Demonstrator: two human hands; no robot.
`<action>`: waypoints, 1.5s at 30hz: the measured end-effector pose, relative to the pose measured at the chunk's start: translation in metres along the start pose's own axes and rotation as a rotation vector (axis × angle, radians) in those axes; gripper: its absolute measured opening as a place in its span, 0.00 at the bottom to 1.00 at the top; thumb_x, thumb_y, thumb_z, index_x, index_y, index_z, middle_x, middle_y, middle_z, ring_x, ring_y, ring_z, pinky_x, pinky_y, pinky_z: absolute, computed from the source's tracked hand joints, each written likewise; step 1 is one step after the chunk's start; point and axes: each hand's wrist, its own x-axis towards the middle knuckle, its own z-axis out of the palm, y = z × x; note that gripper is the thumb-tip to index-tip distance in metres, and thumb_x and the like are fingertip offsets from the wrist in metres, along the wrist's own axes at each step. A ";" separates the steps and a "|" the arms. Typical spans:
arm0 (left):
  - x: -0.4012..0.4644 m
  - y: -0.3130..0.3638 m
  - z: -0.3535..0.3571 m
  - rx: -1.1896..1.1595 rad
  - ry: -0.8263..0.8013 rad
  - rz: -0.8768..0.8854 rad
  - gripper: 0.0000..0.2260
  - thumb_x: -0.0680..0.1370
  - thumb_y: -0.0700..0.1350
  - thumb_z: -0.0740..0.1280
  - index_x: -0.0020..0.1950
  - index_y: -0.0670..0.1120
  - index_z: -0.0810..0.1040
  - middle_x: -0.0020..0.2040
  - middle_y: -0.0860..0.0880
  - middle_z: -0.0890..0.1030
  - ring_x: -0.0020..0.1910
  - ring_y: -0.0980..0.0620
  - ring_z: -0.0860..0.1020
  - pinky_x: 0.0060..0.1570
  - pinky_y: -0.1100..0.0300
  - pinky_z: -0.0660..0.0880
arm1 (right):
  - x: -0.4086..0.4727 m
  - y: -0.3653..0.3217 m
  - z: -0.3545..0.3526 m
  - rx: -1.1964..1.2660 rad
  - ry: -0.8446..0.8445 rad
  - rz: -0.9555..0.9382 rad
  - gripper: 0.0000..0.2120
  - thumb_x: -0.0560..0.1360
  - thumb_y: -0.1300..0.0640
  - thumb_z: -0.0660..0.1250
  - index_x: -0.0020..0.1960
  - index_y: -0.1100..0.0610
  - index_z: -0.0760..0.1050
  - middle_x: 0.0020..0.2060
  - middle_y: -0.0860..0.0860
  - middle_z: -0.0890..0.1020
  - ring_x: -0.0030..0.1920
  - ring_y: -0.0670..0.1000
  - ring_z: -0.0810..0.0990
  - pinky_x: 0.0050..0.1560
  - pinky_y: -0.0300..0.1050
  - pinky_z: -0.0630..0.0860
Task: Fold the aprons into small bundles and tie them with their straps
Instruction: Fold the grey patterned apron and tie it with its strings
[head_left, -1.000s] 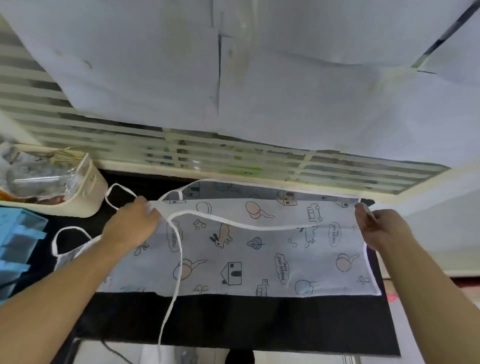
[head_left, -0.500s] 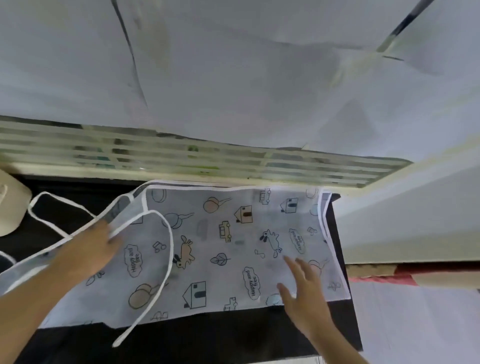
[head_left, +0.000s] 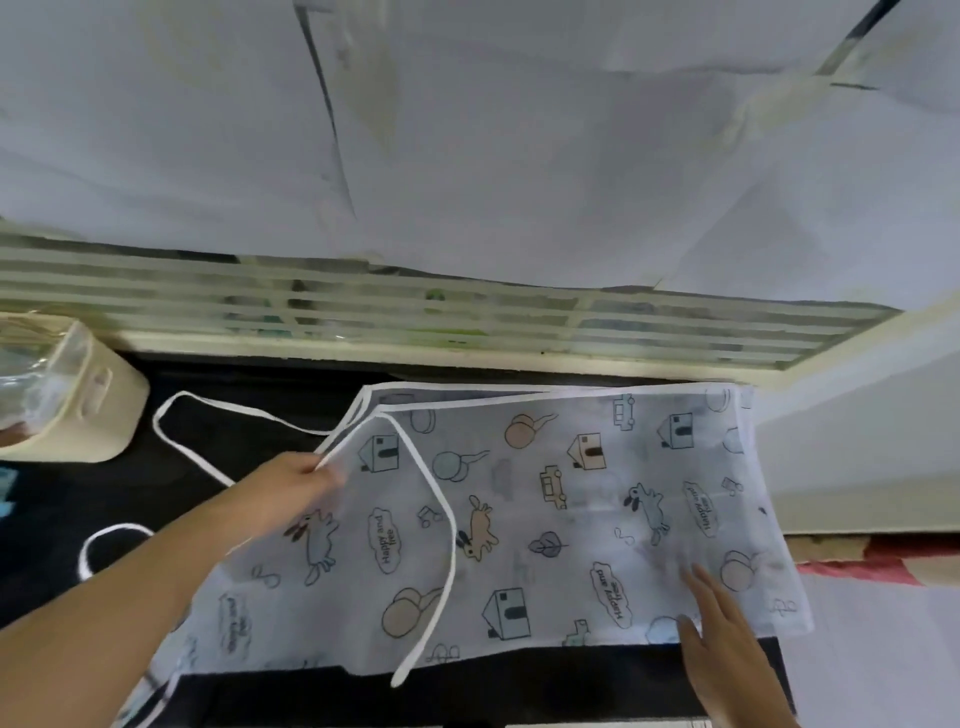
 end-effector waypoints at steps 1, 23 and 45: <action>0.000 -0.001 0.001 -0.006 -0.033 0.006 0.09 0.81 0.57 0.68 0.53 0.57 0.87 0.47 0.51 0.89 0.46 0.50 0.88 0.57 0.47 0.82 | 0.003 -0.003 0.001 0.011 0.004 0.015 0.28 0.83 0.55 0.64 0.82 0.50 0.62 0.82 0.46 0.61 0.81 0.50 0.58 0.81 0.55 0.59; 0.010 -0.042 0.046 0.460 0.617 0.481 0.08 0.79 0.41 0.72 0.53 0.49 0.75 0.49 0.51 0.74 0.42 0.54 0.76 0.43 0.59 0.79 | -0.021 -0.137 0.014 -0.153 0.020 -0.233 0.19 0.81 0.53 0.65 0.70 0.55 0.71 0.68 0.49 0.75 0.66 0.48 0.74 0.71 0.48 0.74; -0.089 -0.195 0.057 0.083 0.706 0.182 0.30 0.70 0.41 0.82 0.67 0.48 0.73 0.67 0.49 0.74 0.67 0.46 0.72 0.64 0.43 0.78 | -0.017 -0.402 0.025 0.225 -0.402 -0.221 0.06 0.81 0.60 0.62 0.52 0.60 0.78 0.37 0.56 0.82 0.32 0.52 0.79 0.38 0.49 0.81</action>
